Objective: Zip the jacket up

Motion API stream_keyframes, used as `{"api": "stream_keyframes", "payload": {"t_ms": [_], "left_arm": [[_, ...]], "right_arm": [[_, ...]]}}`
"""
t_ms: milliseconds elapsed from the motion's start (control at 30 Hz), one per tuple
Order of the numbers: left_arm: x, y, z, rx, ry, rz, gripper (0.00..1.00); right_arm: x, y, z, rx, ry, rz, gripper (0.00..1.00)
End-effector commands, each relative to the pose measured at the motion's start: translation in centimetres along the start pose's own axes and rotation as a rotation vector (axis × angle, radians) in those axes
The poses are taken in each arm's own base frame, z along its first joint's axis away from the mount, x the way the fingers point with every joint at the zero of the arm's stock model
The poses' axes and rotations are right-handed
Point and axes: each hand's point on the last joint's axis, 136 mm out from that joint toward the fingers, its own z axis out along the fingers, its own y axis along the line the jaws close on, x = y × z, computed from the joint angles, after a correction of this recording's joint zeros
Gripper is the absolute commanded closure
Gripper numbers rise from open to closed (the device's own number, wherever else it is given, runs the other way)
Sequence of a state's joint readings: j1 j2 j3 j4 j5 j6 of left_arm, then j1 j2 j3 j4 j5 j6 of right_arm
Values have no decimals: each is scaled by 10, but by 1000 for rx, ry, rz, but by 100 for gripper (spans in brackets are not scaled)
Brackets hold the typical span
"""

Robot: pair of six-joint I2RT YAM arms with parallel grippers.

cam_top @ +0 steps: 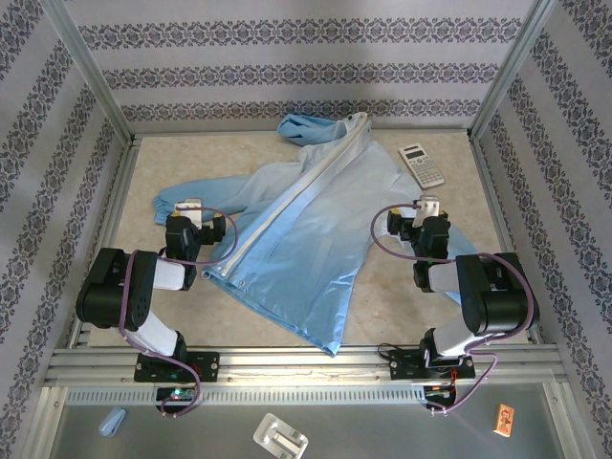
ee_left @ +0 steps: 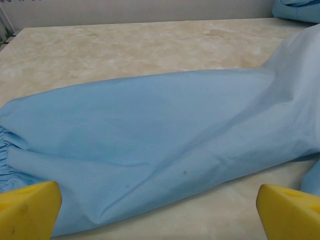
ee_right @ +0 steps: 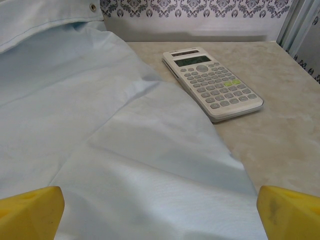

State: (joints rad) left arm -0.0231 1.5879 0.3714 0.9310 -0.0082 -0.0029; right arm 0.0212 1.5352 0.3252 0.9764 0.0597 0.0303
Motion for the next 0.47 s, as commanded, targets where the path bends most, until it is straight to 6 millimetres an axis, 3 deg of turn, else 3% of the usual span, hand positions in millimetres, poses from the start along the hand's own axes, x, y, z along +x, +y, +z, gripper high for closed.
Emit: {"api": "stream_keyframes", "payload": {"t_ms": [0,200,233,433], "left_arm": [[-10,4,2,-10,-28,2,0],[-10,4,2,-9,-28,2,0],[-9,4,2,-8,-27,3,0],[-10,5,2,-10,-29,2,0]], "right_arm": [[-8,-4,2,11,-25,23,2],[-6,1,2,-3,-18,0,2],[-18,8,6,-20,-40,-21,2],[-18,7,6,-22,-45,-15,2]]}}
